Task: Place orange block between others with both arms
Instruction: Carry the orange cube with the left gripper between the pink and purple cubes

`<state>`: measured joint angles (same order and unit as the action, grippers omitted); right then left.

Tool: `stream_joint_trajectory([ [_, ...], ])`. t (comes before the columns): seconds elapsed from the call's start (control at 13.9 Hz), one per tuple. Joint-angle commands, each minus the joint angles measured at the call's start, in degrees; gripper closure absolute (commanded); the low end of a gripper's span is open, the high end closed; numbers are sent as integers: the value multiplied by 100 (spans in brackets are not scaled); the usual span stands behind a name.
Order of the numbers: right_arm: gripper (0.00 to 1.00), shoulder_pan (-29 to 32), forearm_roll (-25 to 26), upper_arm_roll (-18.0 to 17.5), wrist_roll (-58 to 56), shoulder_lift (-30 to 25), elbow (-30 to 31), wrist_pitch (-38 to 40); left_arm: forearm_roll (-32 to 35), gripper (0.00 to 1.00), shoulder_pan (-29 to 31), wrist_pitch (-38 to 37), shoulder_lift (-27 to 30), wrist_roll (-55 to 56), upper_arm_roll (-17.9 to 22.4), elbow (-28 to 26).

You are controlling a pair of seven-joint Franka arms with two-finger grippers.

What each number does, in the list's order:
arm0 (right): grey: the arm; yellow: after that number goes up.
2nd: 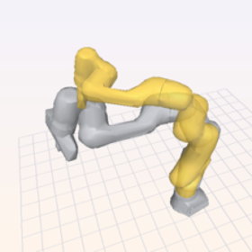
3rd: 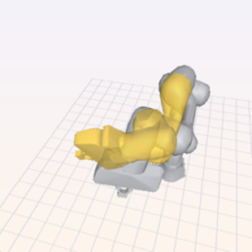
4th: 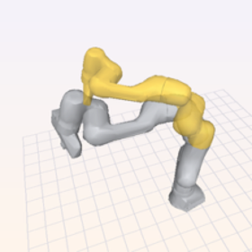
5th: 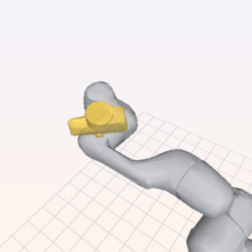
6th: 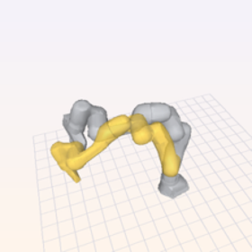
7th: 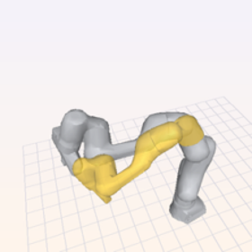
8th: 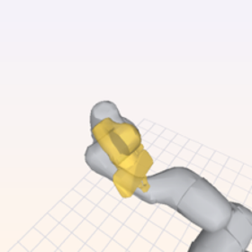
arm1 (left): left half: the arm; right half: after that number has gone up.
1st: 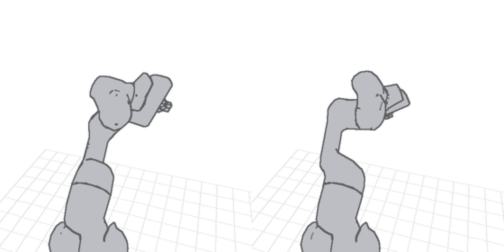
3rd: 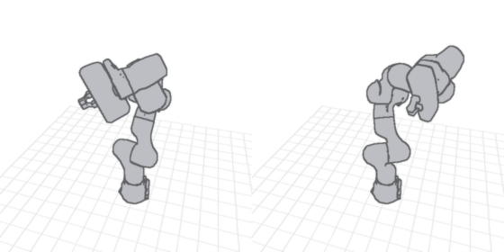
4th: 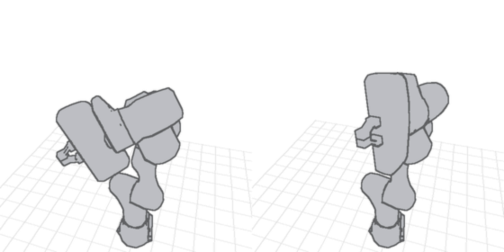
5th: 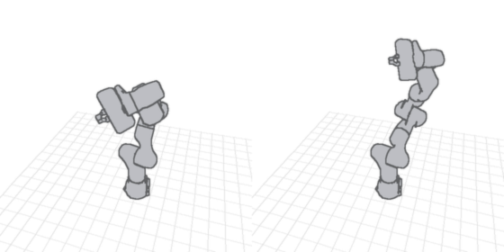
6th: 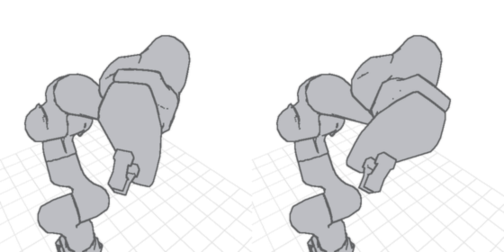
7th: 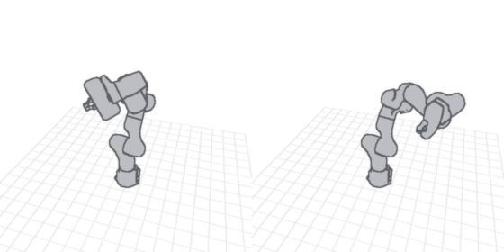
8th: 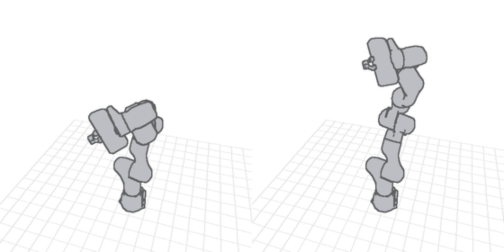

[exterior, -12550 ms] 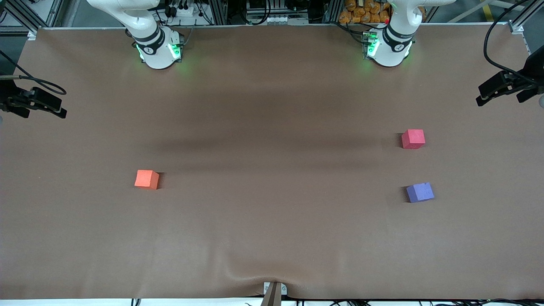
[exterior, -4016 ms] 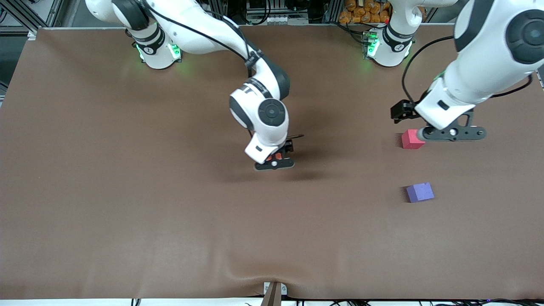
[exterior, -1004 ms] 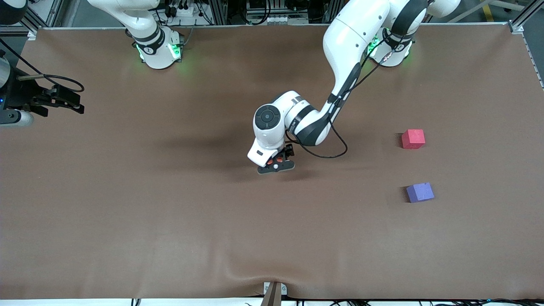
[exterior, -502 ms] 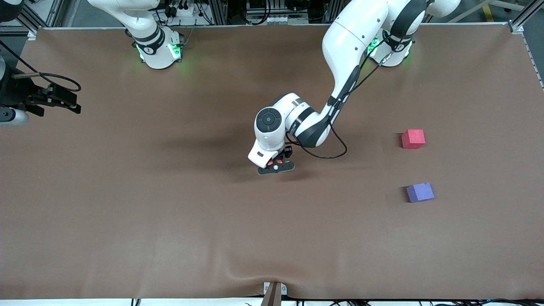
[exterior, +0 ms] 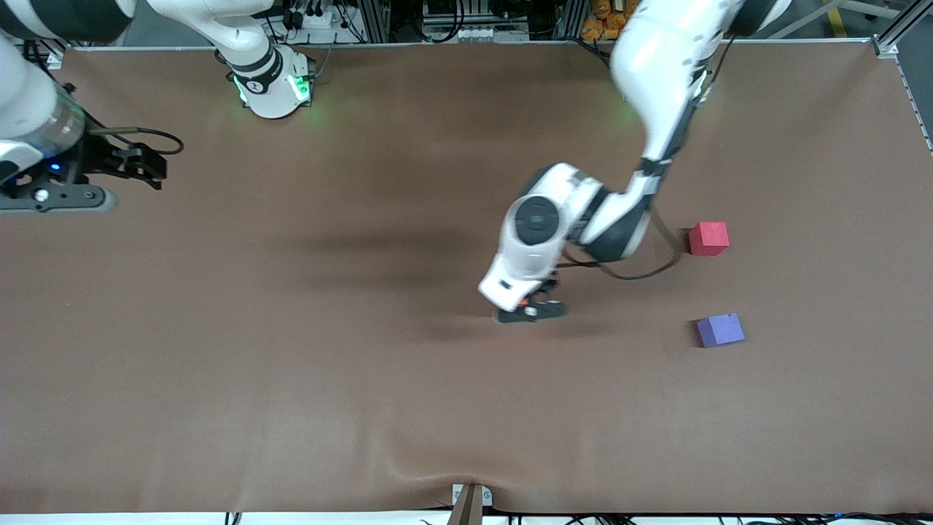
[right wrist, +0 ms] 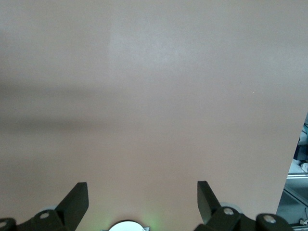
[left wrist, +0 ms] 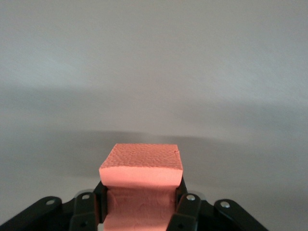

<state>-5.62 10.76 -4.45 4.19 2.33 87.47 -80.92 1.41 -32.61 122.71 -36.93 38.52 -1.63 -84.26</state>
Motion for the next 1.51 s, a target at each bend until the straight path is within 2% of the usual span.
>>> stream_joint_trajectory([
  [0.0, 0, 52, 58, 6, 144, 101, -90, -81, -80, 100, 647, 42, 1036, -1087, -39, -1221],
  [0.22, 0, 297, -266, 41, 109, 84, -90, -239, -106, 100, 1430, 34, 1643, -2450, -48, -1916],
  [0.43, 0, 746, -741, 41, 65, 40, -81, -293, -80, 100, 2282, 86, 1891, -3769, -39, -2453],
  [0.65, 0, 756, -821, 49, 47, 13, -73, -485, -80, 100, 2916, 410, 2083, -4571, -48, -3032],
  [1.0, 0, 896, -830, 49, -321, -65, -46, -538, -80, 100, 3322, 1314, 2120, -5354, -39, -3719],
  [1.15, 0, 966, -839, 58, -418, -74, -37, -547, -71, 100, 3550, 1580, 1954, -5381, -48, -3782],
  [1.43, 0, 949, -857, 207, -603, -197, 15, -477, -263, 100, 3568, 1651, 1768, -5101, -48, -3799],
])
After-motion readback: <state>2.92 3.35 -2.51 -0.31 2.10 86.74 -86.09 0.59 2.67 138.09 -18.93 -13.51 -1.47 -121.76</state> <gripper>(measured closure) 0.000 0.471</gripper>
